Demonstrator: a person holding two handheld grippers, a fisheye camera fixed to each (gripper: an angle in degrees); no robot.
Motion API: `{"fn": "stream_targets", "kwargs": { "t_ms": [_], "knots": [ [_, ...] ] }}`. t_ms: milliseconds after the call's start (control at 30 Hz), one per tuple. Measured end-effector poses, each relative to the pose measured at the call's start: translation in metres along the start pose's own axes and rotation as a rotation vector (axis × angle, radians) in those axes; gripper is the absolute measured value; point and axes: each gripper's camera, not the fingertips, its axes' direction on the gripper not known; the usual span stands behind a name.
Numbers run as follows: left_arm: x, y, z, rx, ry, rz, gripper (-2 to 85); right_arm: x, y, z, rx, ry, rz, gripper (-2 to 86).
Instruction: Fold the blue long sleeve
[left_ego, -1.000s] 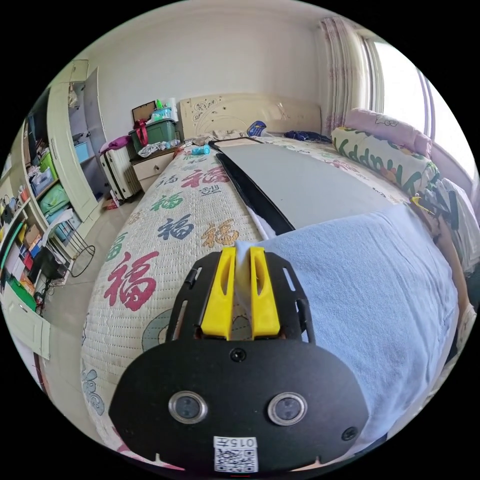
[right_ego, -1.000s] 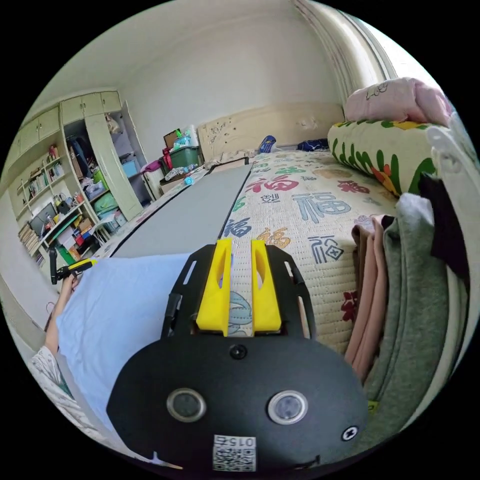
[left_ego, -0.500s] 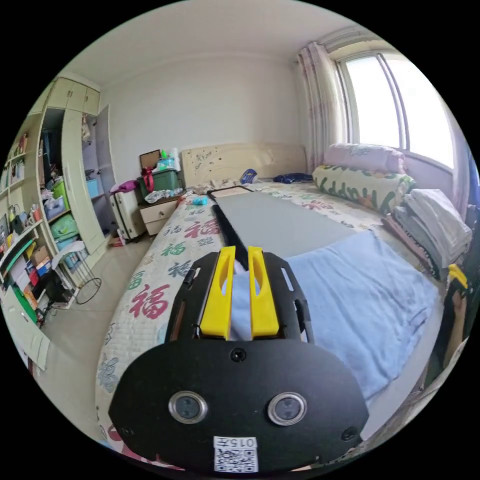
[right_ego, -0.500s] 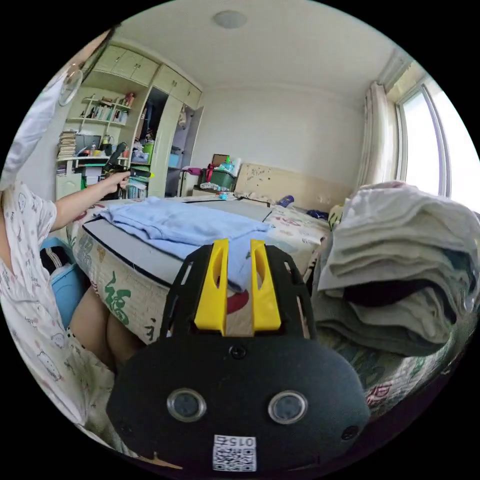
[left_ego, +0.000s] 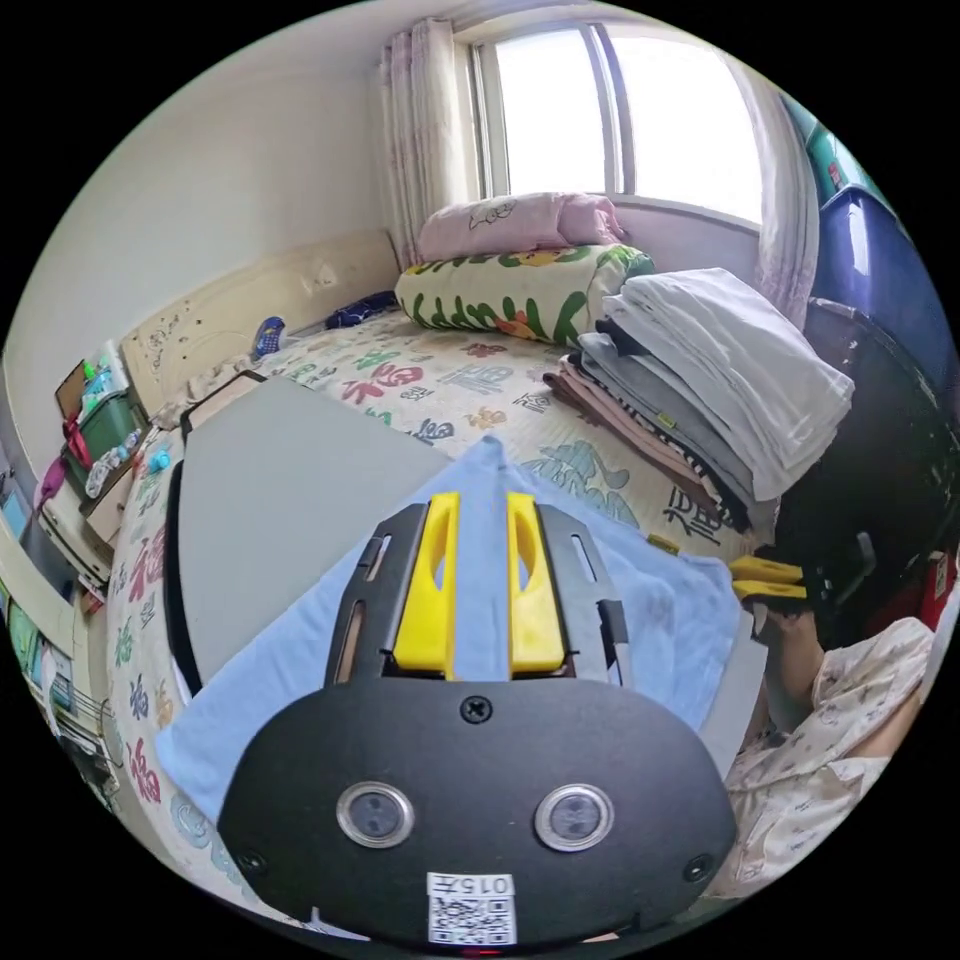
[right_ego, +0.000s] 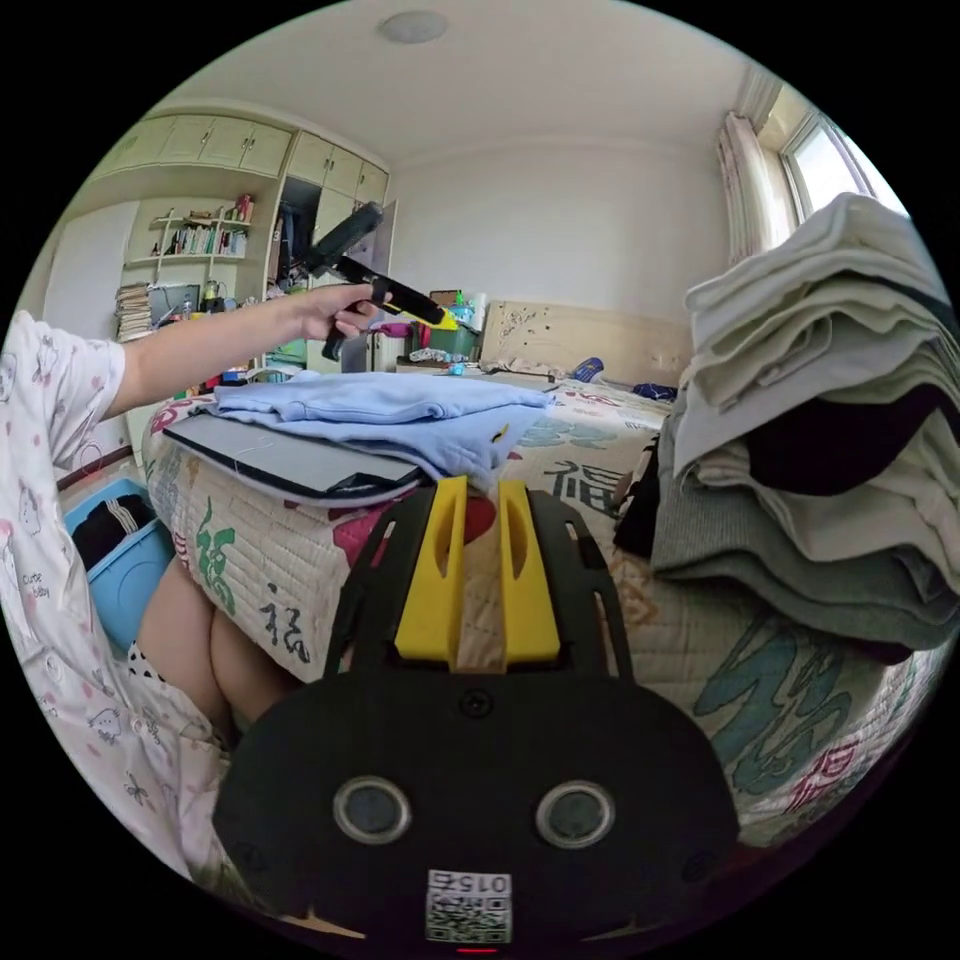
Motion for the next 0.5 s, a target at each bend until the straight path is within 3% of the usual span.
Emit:
{"fn": "stream_targets", "kwargs": {
  "t_ms": [133, 267, 500],
  "knots": [
    [0.008, -0.095, 0.094, -0.094, 0.008, 0.023, 8.5, 0.011, 0.023, 0.01, 0.013, -0.024, 0.018, 7.8],
    [-0.001, -0.159, 0.188, -0.207, -0.017, -0.033, 9.0, 0.023, 0.042, 0.021, 0.037, 0.003, 0.08, 2.2],
    [-0.018, -0.162, 0.273, -0.438, -0.185, -0.026, 6.3, 0.027, 0.071, 0.032, 0.078, 0.079, 0.098, -0.6]
  ]
}}
